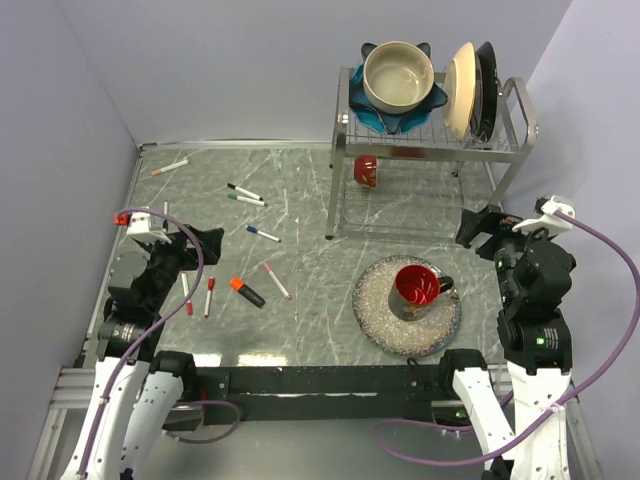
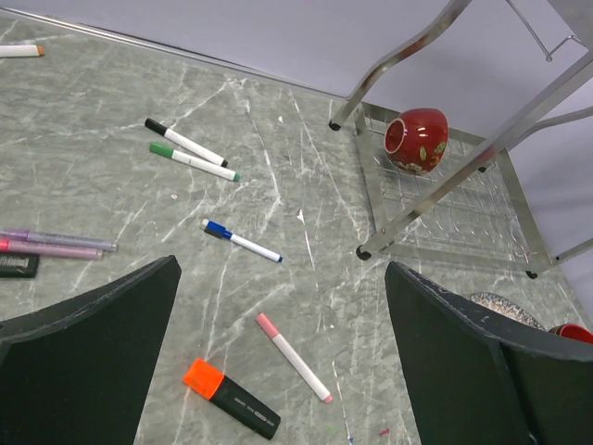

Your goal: Open the pen caps

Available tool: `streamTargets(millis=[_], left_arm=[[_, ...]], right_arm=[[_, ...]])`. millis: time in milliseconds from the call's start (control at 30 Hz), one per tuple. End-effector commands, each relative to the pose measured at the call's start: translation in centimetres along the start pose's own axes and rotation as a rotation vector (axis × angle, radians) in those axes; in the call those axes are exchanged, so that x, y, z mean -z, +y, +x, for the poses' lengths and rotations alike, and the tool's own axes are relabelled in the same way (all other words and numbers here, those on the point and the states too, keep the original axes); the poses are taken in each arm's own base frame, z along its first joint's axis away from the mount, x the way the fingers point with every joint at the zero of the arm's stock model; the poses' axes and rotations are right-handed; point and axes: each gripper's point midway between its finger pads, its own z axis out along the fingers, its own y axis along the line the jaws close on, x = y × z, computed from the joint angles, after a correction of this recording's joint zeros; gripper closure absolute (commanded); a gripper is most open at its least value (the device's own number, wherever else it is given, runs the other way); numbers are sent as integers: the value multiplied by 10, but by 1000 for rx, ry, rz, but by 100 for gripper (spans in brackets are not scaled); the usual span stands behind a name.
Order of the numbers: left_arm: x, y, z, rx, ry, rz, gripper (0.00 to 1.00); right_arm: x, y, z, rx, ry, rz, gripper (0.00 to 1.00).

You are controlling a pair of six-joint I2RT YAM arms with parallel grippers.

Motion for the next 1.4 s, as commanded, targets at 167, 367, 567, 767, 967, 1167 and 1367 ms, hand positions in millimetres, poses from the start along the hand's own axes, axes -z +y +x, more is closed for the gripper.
streamTargets(millis=[167,367,567,767,967,1167,1367], left_arm=[[-11,-4,-22,13,-42,-10,0],[-36,3,-28,70,-12,-68,0],[-88,19,-29,193,86,-133,1],[-159,77,-15,405,218,-335,1],[-215,169,0,510,298,-754,0],[-260,230,0,614,221,-969,8],[-298,276,-5,753,72,-1043,30]], right_arm=[[5,76,56,372,114,-611,0],[12,89,106,459,195,-834,0],[7,87,142,443,256,-887,0],[5,81,144,453,286,-852,0],[4,74,144,465,294,-807,0],[-1,71,148,474,324,-778,0],[-4,69,155,466,366,-776,0]])
